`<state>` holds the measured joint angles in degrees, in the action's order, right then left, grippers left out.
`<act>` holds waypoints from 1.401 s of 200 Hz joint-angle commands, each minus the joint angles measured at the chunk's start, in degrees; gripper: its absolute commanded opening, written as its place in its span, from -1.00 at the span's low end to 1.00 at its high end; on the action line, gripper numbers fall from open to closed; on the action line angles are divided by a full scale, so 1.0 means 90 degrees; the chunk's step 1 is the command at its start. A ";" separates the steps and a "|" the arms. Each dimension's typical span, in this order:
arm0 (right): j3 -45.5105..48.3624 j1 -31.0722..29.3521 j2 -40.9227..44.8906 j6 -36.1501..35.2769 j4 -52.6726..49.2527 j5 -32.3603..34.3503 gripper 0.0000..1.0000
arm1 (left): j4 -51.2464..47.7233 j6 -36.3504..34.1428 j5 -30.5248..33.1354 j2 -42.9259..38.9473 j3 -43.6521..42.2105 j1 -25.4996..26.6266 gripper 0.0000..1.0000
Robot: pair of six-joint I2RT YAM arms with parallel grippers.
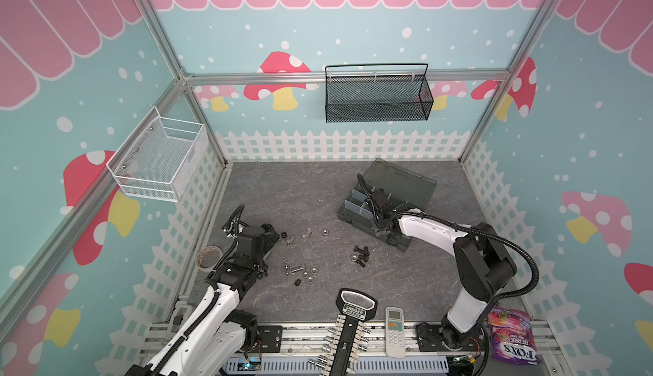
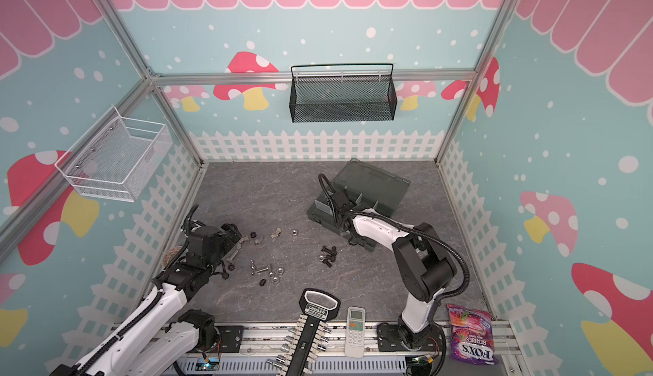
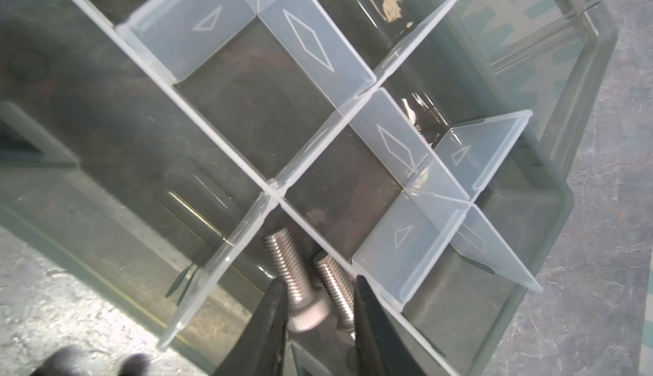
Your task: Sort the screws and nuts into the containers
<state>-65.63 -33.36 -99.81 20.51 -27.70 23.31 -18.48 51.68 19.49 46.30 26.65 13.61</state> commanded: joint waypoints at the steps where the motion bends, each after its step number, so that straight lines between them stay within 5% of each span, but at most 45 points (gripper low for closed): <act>1: -0.0031 -0.0005 0.0068 0.0036 0.0004 -0.0092 -0.28 | 0.0099 0.0174 -0.0004 0.0031 -0.0071 -0.0027 0.99; 79: -0.0482 -0.0342 0.0470 0.0205 -0.0207 -0.0339 -0.17 | 0.0140 0.0205 -0.0034 0.0060 -0.0095 -0.0027 0.99; 192: -0.1542 -0.2094 -0.0534 0.0144 0.0138 -0.1502 -0.14 | 0.0093 -0.0071 0.0127 -0.0018 -0.0250 -0.0100 0.99; 280: -0.2689 -0.3364 -0.1886 -0.0556 0.0090 -0.1956 -0.05 | -0.0038 -0.0497 -0.0879 0.0071 -0.0279 -0.1578 1.00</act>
<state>-86.59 -61.06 -114.43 18.85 -26.39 7.27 -17.87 48.42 14.83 47.42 24.86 1.69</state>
